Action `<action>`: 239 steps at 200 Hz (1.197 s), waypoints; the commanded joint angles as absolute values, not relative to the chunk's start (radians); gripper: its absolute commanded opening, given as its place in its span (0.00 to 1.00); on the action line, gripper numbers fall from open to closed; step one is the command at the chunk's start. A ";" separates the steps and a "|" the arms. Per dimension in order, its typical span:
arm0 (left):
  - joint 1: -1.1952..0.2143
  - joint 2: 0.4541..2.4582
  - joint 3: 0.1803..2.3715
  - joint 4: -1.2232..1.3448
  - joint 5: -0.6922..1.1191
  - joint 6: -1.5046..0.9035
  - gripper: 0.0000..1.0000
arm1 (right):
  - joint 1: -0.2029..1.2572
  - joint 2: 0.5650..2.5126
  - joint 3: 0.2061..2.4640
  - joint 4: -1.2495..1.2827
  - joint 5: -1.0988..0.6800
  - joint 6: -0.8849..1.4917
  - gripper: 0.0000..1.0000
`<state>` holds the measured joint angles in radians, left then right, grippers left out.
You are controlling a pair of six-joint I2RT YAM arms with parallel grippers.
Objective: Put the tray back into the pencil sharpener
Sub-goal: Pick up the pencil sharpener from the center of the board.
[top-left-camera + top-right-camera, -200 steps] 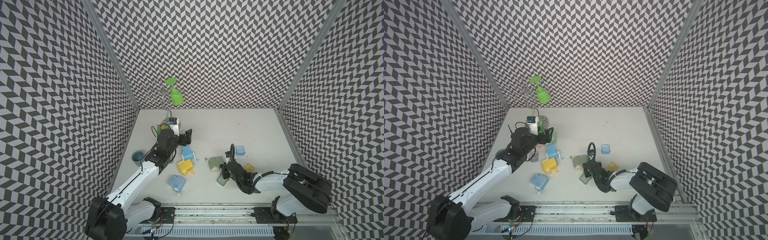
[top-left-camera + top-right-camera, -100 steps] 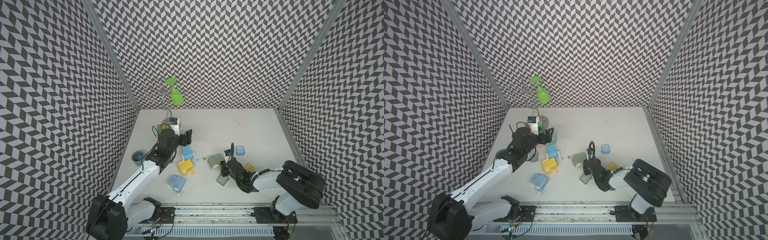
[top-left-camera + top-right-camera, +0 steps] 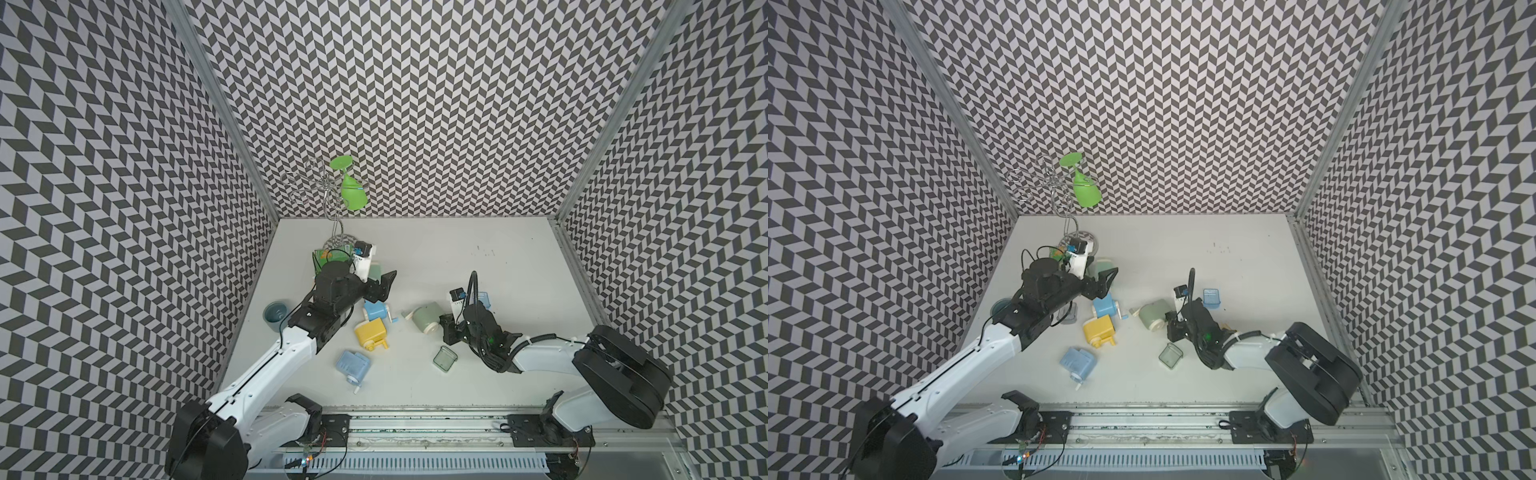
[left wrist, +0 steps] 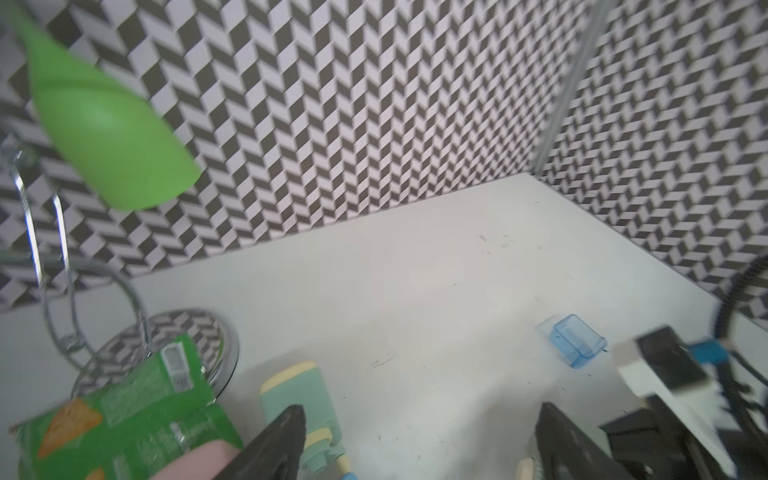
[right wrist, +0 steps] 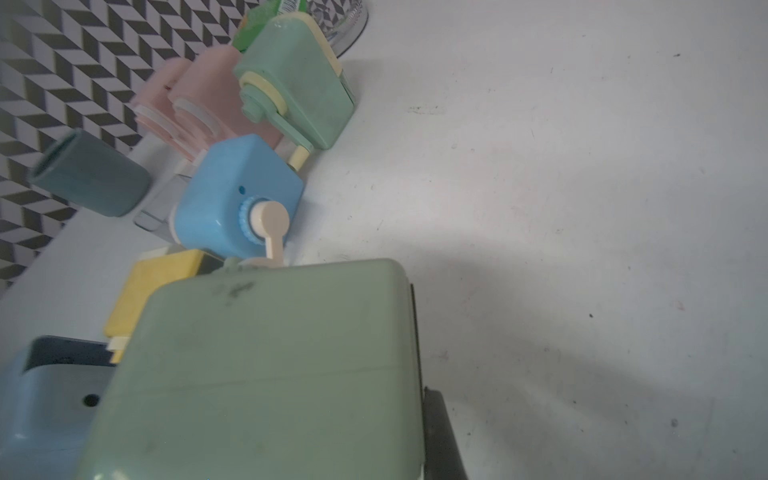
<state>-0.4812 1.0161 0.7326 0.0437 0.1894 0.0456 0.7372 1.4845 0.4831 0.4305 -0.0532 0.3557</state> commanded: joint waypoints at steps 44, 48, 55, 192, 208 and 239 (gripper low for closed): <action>-0.689 0.731 0.518 -0.090 0.410 0.877 0.99 | 0.707 1.396 0.637 0.090 -0.448 0.310 0.00; -0.696 0.734 0.520 -0.102 0.410 0.886 1.00 | 0.707 1.396 0.644 0.076 -0.463 0.308 0.00; -0.712 0.741 0.519 -0.115 0.407 0.900 1.00 | 0.706 1.399 0.654 0.056 -0.490 0.301 0.00; -0.895 1.041 0.608 -0.175 0.106 0.978 0.81 | 0.715 1.462 0.770 -0.055 -0.616 0.270 0.00; -0.895 1.061 0.619 -0.188 0.100 0.979 0.78 | 0.716 1.466 0.774 -0.055 -0.616 0.270 0.00; -0.896 1.083 0.623 -0.193 0.072 0.979 0.71 | 0.717 1.471 0.776 -0.051 -0.621 0.270 0.00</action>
